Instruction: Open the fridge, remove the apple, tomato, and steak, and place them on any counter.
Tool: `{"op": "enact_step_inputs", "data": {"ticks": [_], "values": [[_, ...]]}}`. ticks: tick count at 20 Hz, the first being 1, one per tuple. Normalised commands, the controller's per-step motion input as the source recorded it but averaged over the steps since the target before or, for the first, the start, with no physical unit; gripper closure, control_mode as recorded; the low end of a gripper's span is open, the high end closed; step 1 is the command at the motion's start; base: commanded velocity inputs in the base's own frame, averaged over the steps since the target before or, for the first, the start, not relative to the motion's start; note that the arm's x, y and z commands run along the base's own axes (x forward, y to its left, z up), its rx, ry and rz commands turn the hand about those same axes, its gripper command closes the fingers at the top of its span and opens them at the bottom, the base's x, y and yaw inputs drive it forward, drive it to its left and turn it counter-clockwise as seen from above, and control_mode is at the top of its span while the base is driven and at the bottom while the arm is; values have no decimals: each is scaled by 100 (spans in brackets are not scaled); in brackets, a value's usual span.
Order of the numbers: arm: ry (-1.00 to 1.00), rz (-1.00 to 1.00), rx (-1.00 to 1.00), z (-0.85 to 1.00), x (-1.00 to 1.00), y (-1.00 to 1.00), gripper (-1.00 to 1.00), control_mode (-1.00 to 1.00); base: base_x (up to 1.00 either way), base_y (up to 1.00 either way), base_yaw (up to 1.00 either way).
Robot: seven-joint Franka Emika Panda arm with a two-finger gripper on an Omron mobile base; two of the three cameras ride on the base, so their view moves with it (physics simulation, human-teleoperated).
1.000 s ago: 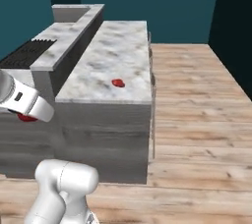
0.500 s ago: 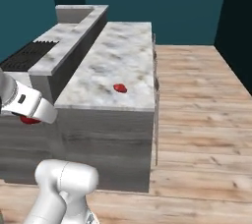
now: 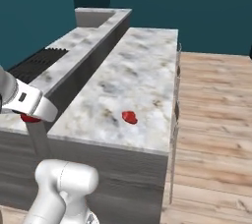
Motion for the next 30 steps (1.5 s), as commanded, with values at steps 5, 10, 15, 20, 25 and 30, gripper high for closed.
{"op": "enact_step_inputs", "data": {"ticks": [5,10,15,20,25,30], "values": [[0,0,0,0,0,0,100,100,38,-15,1],[0,0,0,0,0,0,100,100,57,0,0],[1,0,0,-8,19,-2,100,-100,48,0,0],[16,2,0,-27,45,-2,100,-100,0,0,0],[17,8,0,-52,69,0,100,-100,0,0,0],[13,16,0,-94,77,-14,100,-100,0,0,0]]}}
